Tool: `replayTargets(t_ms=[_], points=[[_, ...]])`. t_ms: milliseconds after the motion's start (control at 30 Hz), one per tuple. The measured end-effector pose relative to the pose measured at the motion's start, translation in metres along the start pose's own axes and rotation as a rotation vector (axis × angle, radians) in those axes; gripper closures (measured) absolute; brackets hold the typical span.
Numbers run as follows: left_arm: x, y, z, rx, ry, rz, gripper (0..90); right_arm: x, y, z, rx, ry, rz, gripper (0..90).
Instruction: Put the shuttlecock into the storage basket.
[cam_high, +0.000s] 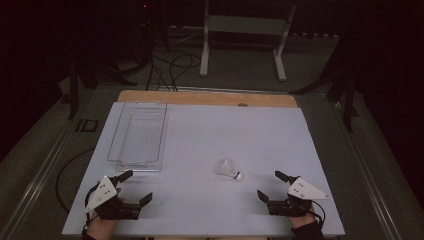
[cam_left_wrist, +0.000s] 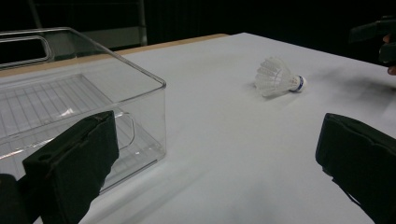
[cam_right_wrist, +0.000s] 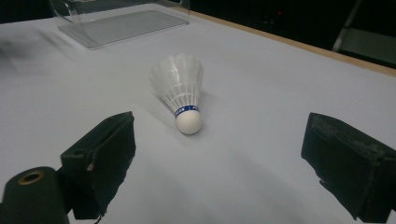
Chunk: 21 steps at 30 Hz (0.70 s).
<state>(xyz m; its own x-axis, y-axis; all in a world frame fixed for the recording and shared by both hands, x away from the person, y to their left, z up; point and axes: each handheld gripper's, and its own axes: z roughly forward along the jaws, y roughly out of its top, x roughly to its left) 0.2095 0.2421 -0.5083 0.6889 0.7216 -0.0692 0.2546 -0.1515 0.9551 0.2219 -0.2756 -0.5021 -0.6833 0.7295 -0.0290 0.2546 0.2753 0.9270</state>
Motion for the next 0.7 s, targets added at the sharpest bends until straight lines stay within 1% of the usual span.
replayTargets(t_ms=[133, 267, 367, 467, 500, 667, 700], points=[[-0.0007, -0.0002, 0.0014, 0.007, -0.004, 0.001, 0.1, -0.0004, -0.0001, 0.0005, 0.002, 0.019, 0.013, 10.0], [-0.0001, -0.0001, 0.0011, 0.004, 0.002, -0.003, 0.1, 0.0008, -0.0003, 0.0029, 0.012, 0.028, 0.004, 10.1], [0.0002, -0.0001, 0.0011, 0.005, 0.003, -0.005, 0.1, 0.0003, 0.0001, 0.0039, 0.010, 0.027, -0.001, 10.1], [-0.0003, 0.0001, 0.0013, 0.004, 0.006, -0.007, 0.1, -0.0010, -0.0004, 0.0046, 0.010, 0.033, 0.007, 10.1], [-0.0006, 0.0003, 0.0013, 0.011, 0.009, 0.001, 0.1, -0.0012, -0.0005, 0.0048, 0.012, 0.029, 0.012, 10.1], [-0.0010, 0.0002, 0.0004, 0.014, 0.012, 0.000, 0.1, -0.0012, 0.0000, 0.0042, 0.008, 0.030, 0.012, 10.1], [-0.0016, 0.0005, 0.0003, 0.014, 0.005, 0.007, 0.1, 0.0001, 0.0005, 0.0035, 0.010, 0.030, 0.009, 10.1]])
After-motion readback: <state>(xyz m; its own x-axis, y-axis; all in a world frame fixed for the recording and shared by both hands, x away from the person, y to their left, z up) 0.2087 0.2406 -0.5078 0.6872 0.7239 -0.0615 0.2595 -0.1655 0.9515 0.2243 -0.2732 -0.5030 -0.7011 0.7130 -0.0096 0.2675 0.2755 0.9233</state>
